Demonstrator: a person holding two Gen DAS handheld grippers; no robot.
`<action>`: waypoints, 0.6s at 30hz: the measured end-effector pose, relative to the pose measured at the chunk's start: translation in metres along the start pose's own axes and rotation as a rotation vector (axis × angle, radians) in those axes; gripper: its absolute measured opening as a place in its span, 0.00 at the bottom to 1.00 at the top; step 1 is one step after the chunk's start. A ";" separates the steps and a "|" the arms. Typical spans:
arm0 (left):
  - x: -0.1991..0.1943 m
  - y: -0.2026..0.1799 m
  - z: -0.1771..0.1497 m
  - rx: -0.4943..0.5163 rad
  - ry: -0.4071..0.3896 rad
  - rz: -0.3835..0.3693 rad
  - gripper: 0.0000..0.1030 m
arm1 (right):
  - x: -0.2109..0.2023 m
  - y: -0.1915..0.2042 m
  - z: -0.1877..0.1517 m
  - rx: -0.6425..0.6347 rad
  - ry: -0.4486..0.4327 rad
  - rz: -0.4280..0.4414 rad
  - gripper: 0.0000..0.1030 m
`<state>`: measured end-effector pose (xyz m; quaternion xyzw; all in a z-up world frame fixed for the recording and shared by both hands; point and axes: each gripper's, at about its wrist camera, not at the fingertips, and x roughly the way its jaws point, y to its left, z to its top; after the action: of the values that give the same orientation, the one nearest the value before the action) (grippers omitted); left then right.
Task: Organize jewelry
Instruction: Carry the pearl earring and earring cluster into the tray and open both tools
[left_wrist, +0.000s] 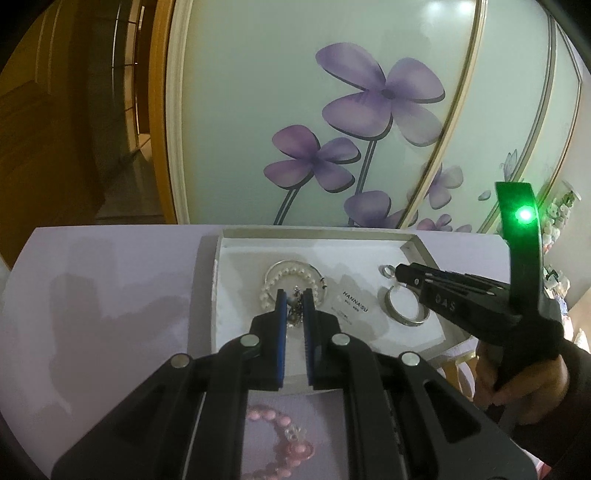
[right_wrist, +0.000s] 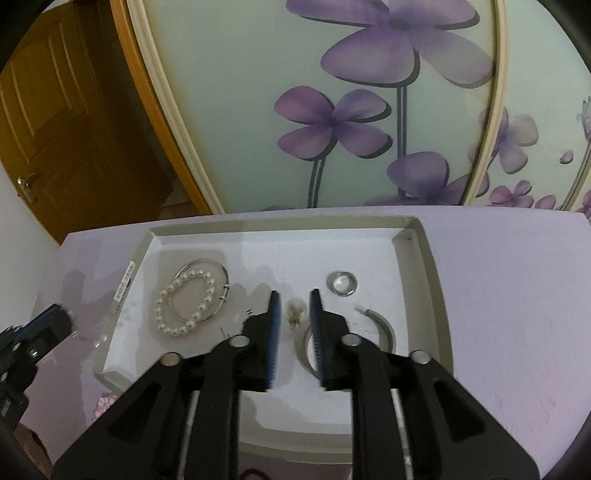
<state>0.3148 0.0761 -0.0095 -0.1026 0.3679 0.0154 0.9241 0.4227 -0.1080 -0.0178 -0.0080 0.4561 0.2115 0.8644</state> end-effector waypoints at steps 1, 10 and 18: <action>0.002 0.000 0.001 0.000 0.002 -0.002 0.08 | -0.002 -0.002 -0.002 0.005 -0.004 0.003 0.46; 0.013 0.001 0.002 -0.002 0.020 -0.015 0.08 | -0.032 -0.031 -0.020 0.064 -0.065 -0.024 0.58; 0.029 -0.007 0.010 0.003 0.037 -0.043 0.08 | -0.048 -0.057 -0.028 0.133 -0.095 -0.060 0.59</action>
<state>0.3438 0.0702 -0.0212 -0.1092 0.3825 -0.0069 0.9174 0.3982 -0.1826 -0.0058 0.0458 0.4270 0.1550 0.8897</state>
